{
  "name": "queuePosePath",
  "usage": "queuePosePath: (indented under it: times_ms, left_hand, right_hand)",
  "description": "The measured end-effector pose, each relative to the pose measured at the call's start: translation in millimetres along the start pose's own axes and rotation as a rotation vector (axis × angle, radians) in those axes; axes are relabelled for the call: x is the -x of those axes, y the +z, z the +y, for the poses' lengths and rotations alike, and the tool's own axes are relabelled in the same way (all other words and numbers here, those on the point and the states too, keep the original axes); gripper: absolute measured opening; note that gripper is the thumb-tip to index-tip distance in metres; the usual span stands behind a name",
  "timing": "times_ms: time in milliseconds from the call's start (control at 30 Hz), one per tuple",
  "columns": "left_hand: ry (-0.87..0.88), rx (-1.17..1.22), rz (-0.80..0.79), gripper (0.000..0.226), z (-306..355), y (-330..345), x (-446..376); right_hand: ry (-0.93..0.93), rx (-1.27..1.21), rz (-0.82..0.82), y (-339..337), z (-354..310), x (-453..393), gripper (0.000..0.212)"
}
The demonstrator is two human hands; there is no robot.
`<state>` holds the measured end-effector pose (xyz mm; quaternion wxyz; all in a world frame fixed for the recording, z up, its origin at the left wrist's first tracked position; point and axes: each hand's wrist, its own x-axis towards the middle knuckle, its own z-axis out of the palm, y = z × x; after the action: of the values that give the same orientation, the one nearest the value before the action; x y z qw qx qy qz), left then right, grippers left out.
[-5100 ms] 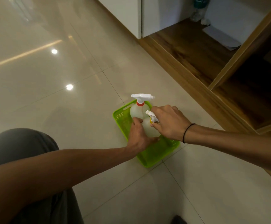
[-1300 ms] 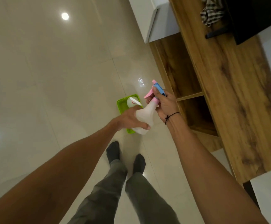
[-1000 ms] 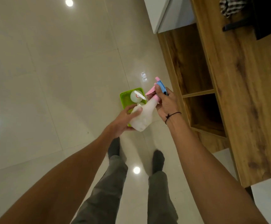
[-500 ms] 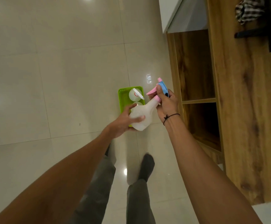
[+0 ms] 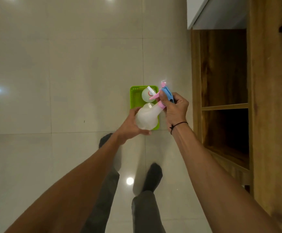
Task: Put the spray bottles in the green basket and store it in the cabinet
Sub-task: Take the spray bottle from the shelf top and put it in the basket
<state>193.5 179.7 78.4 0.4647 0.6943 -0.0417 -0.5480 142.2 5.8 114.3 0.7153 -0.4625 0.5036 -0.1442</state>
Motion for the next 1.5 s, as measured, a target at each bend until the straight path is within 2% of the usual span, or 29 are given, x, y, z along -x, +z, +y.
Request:
queuePosePath:
  times_ms: [67, 100, 200, 233, 300, 367, 500, 633, 700, 767, 867, 967, 1033, 1167, 1400, 1500]
  left_hand:
    - [-0.136, 0.157, -0.171, 0.096, -1.3, -15.1, 0.2]
    - [-0.177, 0.161, -0.253, 0.088, -0.5, -23.4, -0.2]
    - [-0.164, -0.046, -0.353, 0.075, 2.0, -34.5, -7.2]
    - [-0.121, -0.131, -0.314, 0.077, 2.9, -31.6, -9.0]
    - [-0.042, -0.25, -0.121, 0.089, 1.2, -19.5, -10.8]
    - [0.012, -0.265, 0.07, 0.098, -7.2, -5.6, -11.1]
    - [0.01, -0.269, 0.215, 0.108, -26.2, 7.5, -13.8]
    - [-0.083, -0.372, 0.249, 0.113, -42.5, -0.7, -20.7]
    - [-0.179, -0.32, 0.267, 0.115, -49.4, -4.0, -22.3]
    - [-0.279, -0.227, 0.284, 0.106, -53.3, -3.6, -21.7]
    - [-0.362, -0.007, 0.25, 0.075, -56.9, 3.6, -25.4]
    - [-0.375, 0.319, 0.249, 0.07, -59.6, 12.0, -31.6]
    - [-0.367, 0.415, 0.277, 0.072, -63.3, 14.4, -36.5]
    - [-0.378, 0.418, 0.291, 0.068, -82.9, 14.6, -48.5]
    - [-0.389, 0.374, 0.252, 0.037, -106.9, 9.8, -68.1]
    - [-0.418, 0.376, 0.275, 0.034, -112.8, 9.3, -78.7]
  right_hand:
    - [0.039, -0.049, -0.111, -1.6, -0.9, 0.7, 0.013]
    - [0.066, -0.07, -0.184, -3.4, -1.1, 0.6, 0.014]
    - [0.115, -0.087, -0.315, -8.4, -2.4, 1.3, 0.016]
    - [0.105, -0.067, -0.291, -8.3, -1.0, 1.2, 0.019]
    - [0.04, 0.013, -0.152, -5.4, 4.4, 0.4, 0.024]
    - [-0.052, 0.139, -0.047, 0.1, 11.8, 1.0, 0.025]
    - [-0.223, 0.43, -0.082, 3.0, 22.0, 3.6, 0.036]
    - [-0.269, 0.684, -0.205, -5.9, 30.6, 6.2, 0.032]
    - [-0.282, 0.815, -0.224, -10.6, 38.9, 10.4, 0.027]
    - [-0.3, 0.907, -0.201, -14.4, 48.9, 15.0, 0.024]
    - [-0.305, 0.959, -0.161, -16.0, 64.3, 20.5, 0.024]
    - [-0.294, 0.994, -0.154, -15.2, 79.4, 21.5, 0.023]
    - [-0.287, 1.006, -0.164, -13.6, 88.5, 21.2, 0.021]
    - [-0.285, 1.032, -0.185, -10.2, 108.5, 14.7, 0.02]
    - [-0.299, 1.118, -0.209, -2.0, 142.3, -3.3, 0.02]
    - [-0.301, 1.138, -0.21, 0.6, 156.0, -11.6, 0.02]
